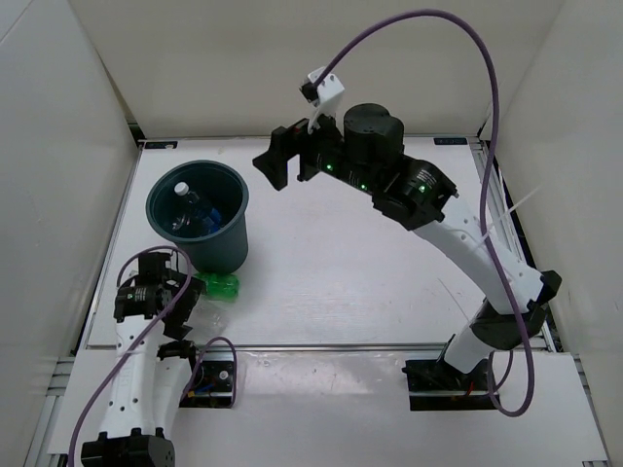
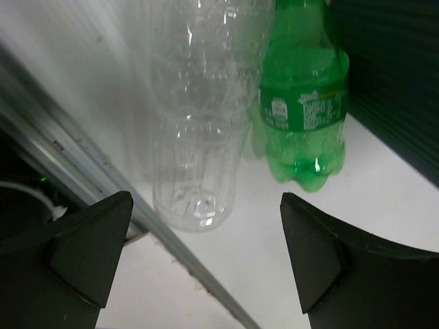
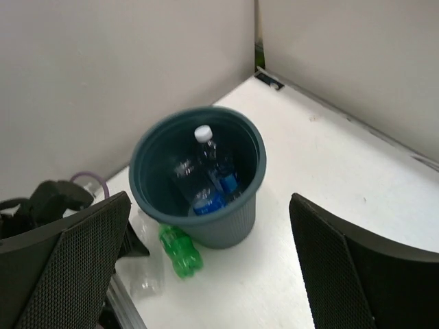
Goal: Put the plastic bottles in the bin
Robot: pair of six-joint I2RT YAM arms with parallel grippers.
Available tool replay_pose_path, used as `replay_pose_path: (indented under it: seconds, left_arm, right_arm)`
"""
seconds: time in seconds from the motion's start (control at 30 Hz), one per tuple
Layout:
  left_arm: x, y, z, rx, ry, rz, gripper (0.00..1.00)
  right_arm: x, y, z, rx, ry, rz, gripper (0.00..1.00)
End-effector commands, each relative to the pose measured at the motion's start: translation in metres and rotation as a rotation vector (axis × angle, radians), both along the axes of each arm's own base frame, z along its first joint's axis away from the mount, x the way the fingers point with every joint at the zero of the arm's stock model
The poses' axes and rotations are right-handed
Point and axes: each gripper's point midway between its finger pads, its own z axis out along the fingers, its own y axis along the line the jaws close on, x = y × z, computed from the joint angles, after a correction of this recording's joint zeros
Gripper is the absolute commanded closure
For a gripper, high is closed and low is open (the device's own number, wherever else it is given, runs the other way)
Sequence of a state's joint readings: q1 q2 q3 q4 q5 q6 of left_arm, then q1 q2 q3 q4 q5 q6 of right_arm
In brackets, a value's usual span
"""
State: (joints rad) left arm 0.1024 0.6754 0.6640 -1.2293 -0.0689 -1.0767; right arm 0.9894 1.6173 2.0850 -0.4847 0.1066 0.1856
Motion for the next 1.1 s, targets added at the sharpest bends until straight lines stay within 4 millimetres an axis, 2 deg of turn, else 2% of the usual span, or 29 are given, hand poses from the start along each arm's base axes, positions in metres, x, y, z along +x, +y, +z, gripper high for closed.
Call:
replay_pose_path:
  seconds: [0.0,0.07,0.1,0.2,0.27,0.3,0.33,0.4,0.43,0.47,0.53,0.57,0.6,0.63,0.67,0.73,0.77,0.8,0.83,0.93,1.0,1.03,1.07]
  left_arm:
    - [0.009,-0.001,-0.014,-0.030,-0.012,0.074,0.00]
    - [0.008,-0.001,-0.026,-0.035,0.026,0.083,0.00]
    - [0.005,-0.002,-0.032,-0.037,0.051,0.084,0.00]
    - [-0.003,-0.003,-0.049,-0.052,0.126,0.121,0.00]
    - [-0.004,-0.007,-0.052,-0.073,0.129,0.125,0.05]
    - [-0.007,-0.007,-0.056,-0.077,0.142,0.139,0.16]
    - [-0.006,-0.007,-0.055,-0.077,0.128,0.138,0.22]
    - [-0.009,-0.008,-0.052,-0.085,0.119,0.164,0.28]
    - [-0.010,-0.010,-0.048,-0.097,0.118,0.173,0.28]
    - [-0.004,-0.009,-0.033,-0.099,0.075,0.180,0.28]
    - [-0.009,-0.010,-0.016,-0.107,0.071,0.203,0.31]
    - [0.000,-0.009,0.011,-0.111,0.000,0.209,0.34]
    - [0.001,-0.007,0.026,-0.103,-0.030,0.211,0.36]
    - [0.001,-0.006,0.057,-0.104,-0.078,0.243,0.39]
    - [0.000,-0.006,0.074,-0.105,-0.115,0.241,0.41]
    - [0.008,-0.005,0.108,-0.101,-0.227,0.222,0.45]
    - [0.011,-0.005,0.124,-0.107,-0.273,0.230,0.45]
    - [0.012,-0.004,0.149,-0.109,-0.357,0.225,0.44]
    - [0.012,-0.004,0.160,-0.110,-0.388,0.223,0.43]
    - [0.016,0.001,0.196,-0.063,-0.478,0.192,0.40]
    - [0.027,0.011,0.216,0.022,-0.555,0.143,0.40]
    - [0.045,0.016,0.234,0.058,-0.646,0.126,0.40]
    - [0.052,0.021,0.245,0.126,-0.693,0.074,0.40]
  right_arm:
    - [0.004,-0.002,-0.058,-0.173,0.063,-0.014,0.00]
    - [0.003,-0.003,-0.061,-0.186,0.071,-0.014,0.00]
    - [0.001,-0.006,-0.053,-0.177,0.051,-0.012,0.00]
    - [0.001,-0.011,-0.051,-0.187,0.043,-0.019,0.00]
    - [0.001,-0.011,-0.051,-0.193,0.035,-0.018,0.00]
    - [0.004,-0.013,-0.051,-0.193,0.035,-0.027,0.00]
    - [0.007,-0.019,-0.051,-0.191,0.036,-0.037,0.00]
    - [0.011,-0.021,-0.055,-0.193,0.051,-0.043,0.00]
    - [0.015,-0.024,-0.055,-0.193,0.052,-0.054,0.00]
    - [0.013,-0.026,-0.051,-0.186,0.047,-0.054,0.00]
    - [0.016,-0.028,-0.051,-0.180,0.055,-0.065,0.00]
    - [0.020,-0.031,-0.056,-0.188,0.062,-0.075,0.00]
    - [0.017,-0.032,-0.052,-0.180,0.058,-0.067,0.00]
    - [0.017,-0.031,-0.056,-0.183,0.071,-0.068,0.00]
    - [0.016,-0.034,-0.052,-0.175,0.066,-0.068,0.00]
    - [0.016,-0.033,-0.068,-0.209,0.090,-0.067,0.00]
    - [0.014,-0.035,-0.068,-0.204,0.097,-0.069,0.00]
    - [0.019,-0.039,-0.068,-0.205,0.096,-0.088,0.00]
    - [0.019,-0.038,-0.075,-0.212,0.112,-0.090,0.00]
    - [0.017,-0.041,-0.077,-0.219,0.117,-0.090,0.00]
    - [0.020,-0.043,-0.077,-0.219,0.118,-0.099,0.00]
    - [0.023,-0.046,-0.077,-0.211,0.129,-0.110,0.00]
    - [0.023,-0.046,-0.077,-0.211,0.129,-0.111,0.00]
